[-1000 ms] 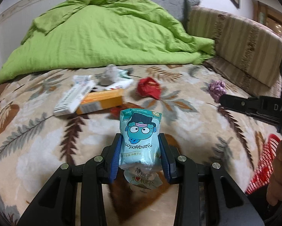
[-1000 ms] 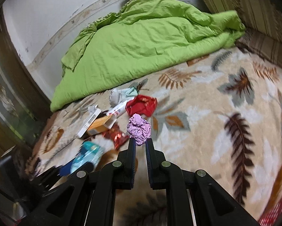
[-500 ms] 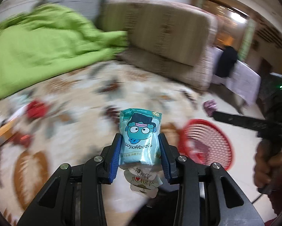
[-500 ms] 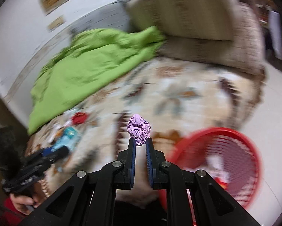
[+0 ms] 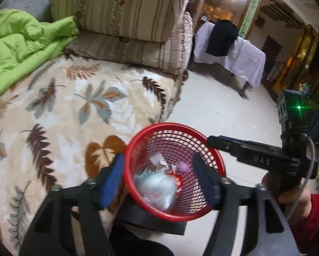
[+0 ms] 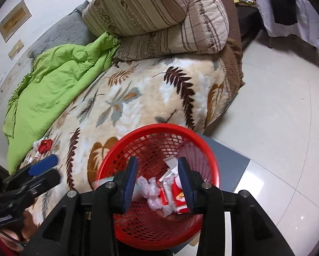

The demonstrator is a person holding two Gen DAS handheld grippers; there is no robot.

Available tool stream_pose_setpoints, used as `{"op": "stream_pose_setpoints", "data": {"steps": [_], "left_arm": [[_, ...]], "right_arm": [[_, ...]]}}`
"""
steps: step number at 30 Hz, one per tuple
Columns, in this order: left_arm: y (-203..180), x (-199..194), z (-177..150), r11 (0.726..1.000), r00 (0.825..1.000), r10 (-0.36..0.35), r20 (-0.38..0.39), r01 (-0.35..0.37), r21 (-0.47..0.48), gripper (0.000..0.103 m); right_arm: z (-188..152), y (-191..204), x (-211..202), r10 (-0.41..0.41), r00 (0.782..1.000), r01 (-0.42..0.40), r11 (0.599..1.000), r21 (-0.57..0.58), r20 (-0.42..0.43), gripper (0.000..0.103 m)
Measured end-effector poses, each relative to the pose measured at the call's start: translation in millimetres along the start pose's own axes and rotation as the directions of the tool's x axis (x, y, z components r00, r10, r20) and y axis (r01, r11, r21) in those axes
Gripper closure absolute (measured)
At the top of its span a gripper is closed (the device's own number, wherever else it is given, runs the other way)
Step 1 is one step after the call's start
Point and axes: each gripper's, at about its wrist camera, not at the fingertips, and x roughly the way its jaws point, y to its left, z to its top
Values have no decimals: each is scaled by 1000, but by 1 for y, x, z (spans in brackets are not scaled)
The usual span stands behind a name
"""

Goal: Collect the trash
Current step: 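Carry both items over the red basket and open both tools to drop them, then grasp the white medicine box with the left tool while the right tool grasps the red candy wrapper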

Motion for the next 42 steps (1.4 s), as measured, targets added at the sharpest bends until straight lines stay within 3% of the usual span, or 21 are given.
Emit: {"op": "stream_pose_setpoints", "data": {"steps": [3,7,15,18,20,22,24,28,29,31,32,37,38,39,41,42], "left_arm": [[11,-24,-4,997,996,71,61,-70,-17,28],[41,-57,-17,978,972,200,121,-190,-89,25],[133,-112,-60,920,951,304,62,-276,-280,25],[173,-140,-79,872,919,391,55,-350,-343,25],[205,-160,-91,822,885,465,32,-419,-385,25],[244,-183,-102,768,860,510,8,-452,-455,25],[283,-204,-112,698,821,570,-23,-499,-513,25],[353,-225,-126,579,762,639,-102,-564,-590,25],[369,-226,-128,559,758,640,-126,-571,-601,25],[400,-222,-129,535,762,628,-162,-573,-622,25],[410,-218,-128,540,773,611,-170,-565,-624,25],[455,-193,-125,520,779,582,-234,-578,-629,25],[463,-188,-127,522,786,570,-239,-570,-634,25],[471,-182,-129,531,806,546,-230,-545,-649,25],[478,-179,-132,527,821,533,-203,-510,-680,25],[481,-179,-134,513,825,532,-190,-492,-703,34]], "right_arm": [[2,6,1,21,1000,-21,1000,-12,5,61],[3,40,11,95,995,-95,994,-60,-7,61],[-14,151,42,241,964,-261,934,-245,-108,53],[-21,198,53,287,946,-320,898,-302,-148,53],[-25,223,58,310,935,-351,878,-325,-170,51],[-31,250,63,337,921,-387,853,-350,-197,50],[-37,273,69,348,911,-409,832,-376,-222,49],[-49,308,80,359,893,-445,794,-414,-272,48],[-52,314,82,360,890,-451,787,-422,-280,48],[-56,325,86,359,887,-456,776,-435,-291,48],[-56,327,88,358,886,-457,774,-438,-294,48],[-58,331,101,337,888,-451,773,-446,-315,48],[-57,331,104,332,888,-449,774,-447,-317,48],[-58,331,106,327,890,-445,776,-447,-319,48],[-57,330,111,318,892,-439,781,-445,-322,48],[-56,330,113,318,891,-440,782,-441,-325,48]]}}
